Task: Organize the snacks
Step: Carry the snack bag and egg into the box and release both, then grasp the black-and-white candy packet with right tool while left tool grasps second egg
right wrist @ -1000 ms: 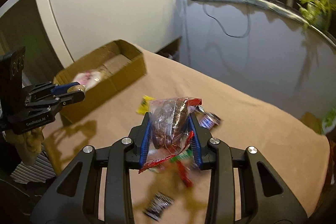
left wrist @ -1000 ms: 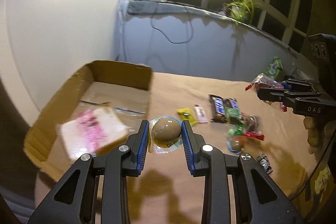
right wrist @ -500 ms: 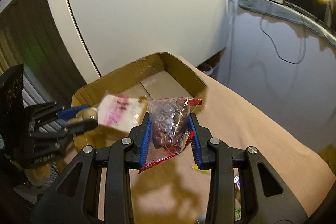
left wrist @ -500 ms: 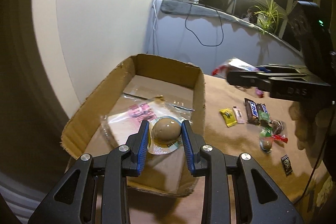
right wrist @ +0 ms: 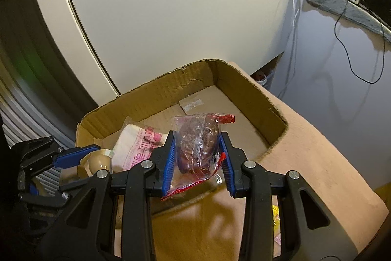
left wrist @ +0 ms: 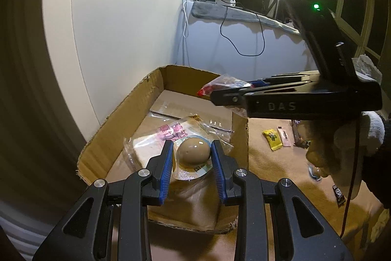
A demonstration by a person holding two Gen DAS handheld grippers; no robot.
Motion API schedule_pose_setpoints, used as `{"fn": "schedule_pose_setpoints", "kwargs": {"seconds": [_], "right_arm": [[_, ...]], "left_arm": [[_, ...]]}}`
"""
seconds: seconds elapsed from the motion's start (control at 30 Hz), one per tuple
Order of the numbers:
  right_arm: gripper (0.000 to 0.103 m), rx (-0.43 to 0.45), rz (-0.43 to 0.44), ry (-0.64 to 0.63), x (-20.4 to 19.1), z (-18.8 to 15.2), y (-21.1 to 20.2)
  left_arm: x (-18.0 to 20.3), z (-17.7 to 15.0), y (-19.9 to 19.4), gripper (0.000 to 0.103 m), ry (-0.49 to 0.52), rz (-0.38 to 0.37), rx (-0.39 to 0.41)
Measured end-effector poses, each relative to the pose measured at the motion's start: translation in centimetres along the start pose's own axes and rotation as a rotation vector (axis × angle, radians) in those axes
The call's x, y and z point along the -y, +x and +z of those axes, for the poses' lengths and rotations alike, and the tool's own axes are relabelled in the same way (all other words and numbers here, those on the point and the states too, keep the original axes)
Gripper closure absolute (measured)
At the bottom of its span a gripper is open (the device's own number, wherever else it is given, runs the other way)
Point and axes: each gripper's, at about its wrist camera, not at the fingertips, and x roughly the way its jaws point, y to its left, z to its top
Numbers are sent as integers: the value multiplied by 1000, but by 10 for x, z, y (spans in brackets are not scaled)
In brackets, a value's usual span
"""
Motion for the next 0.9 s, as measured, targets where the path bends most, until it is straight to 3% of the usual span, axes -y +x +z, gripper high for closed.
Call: {"fn": "schedule_pose_setpoints", "kwargs": {"seconds": [0.13,0.2,0.23,0.3,0.53,0.9], "right_arm": [[61,-8,1,2,-2,4,6],[44,1,-9,7,-2,5,7],[42,11,-7,11,-1,6,6],[42,18,-7,20,0,6,5],[42,24,-22,21,0,6,-3],[42,104,-74,97,18,-16,-49]], "left_arm": [[-2,1,0,69,-2,8,0],[-3,1,0,67,-4,18,1],[-2,1,0,63,-4,21,2],[-3,2,-2,56,-7,25,7],[-1,2,-11,56,-3,35,31],[17,-3,-29,56,29,39,58]]}}
